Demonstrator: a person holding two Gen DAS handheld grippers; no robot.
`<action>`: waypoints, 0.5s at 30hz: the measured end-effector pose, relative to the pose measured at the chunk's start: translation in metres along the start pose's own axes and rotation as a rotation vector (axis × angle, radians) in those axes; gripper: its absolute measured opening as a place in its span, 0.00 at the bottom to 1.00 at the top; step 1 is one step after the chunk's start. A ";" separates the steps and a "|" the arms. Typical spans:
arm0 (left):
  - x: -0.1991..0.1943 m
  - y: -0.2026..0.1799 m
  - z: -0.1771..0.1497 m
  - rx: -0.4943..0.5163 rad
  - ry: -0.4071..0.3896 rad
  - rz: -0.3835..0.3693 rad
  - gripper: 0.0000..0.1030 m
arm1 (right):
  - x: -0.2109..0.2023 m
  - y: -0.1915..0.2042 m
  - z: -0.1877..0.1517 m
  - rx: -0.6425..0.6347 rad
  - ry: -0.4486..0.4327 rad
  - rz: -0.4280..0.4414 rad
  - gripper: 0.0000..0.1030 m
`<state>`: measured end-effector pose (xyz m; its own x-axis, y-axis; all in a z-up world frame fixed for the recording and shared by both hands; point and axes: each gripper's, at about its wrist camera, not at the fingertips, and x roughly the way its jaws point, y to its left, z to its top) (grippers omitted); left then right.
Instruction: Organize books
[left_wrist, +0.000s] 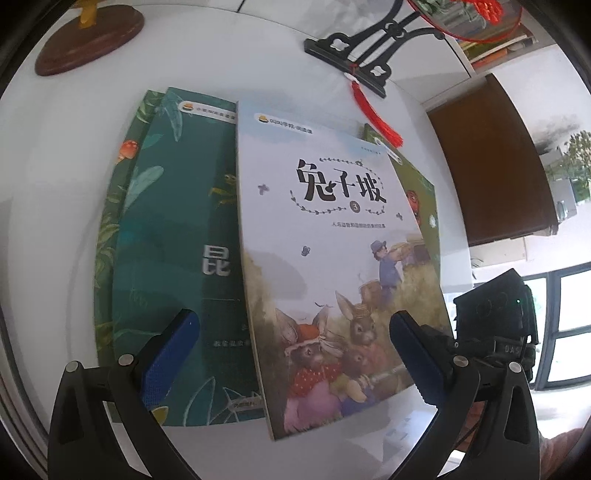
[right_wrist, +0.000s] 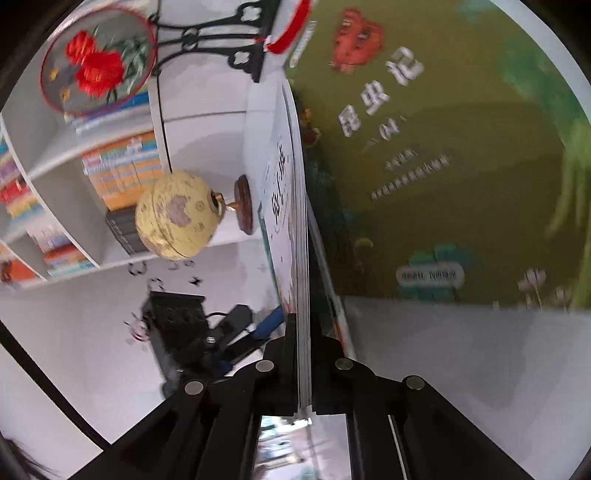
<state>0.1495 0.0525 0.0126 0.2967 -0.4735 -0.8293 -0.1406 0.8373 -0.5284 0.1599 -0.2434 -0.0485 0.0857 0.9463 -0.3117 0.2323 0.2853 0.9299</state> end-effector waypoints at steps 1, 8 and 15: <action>0.001 0.000 -0.001 -0.014 0.014 -0.042 0.99 | -0.001 0.000 -0.001 0.015 0.001 0.018 0.04; 0.012 -0.005 -0.007 -0.114 0.016 -0.184 0.94 | -0.001 -0.002 -0.006 0.072 0.044 0.072 0.04; 0.010 -0.018 -0.021 -0.029 -0.067 0.002 0.28 | -0.016 0.014 -0.002 -0.080 0.005 -0.088 0.04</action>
<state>0.1354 0.0269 0.0104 0.3591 -0.4517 -0.8167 -0.1686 0.8293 -0.5327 0.1594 -0.2546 -0.0301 0.0635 0.9178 -0.3920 0.1610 0.3783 0.9116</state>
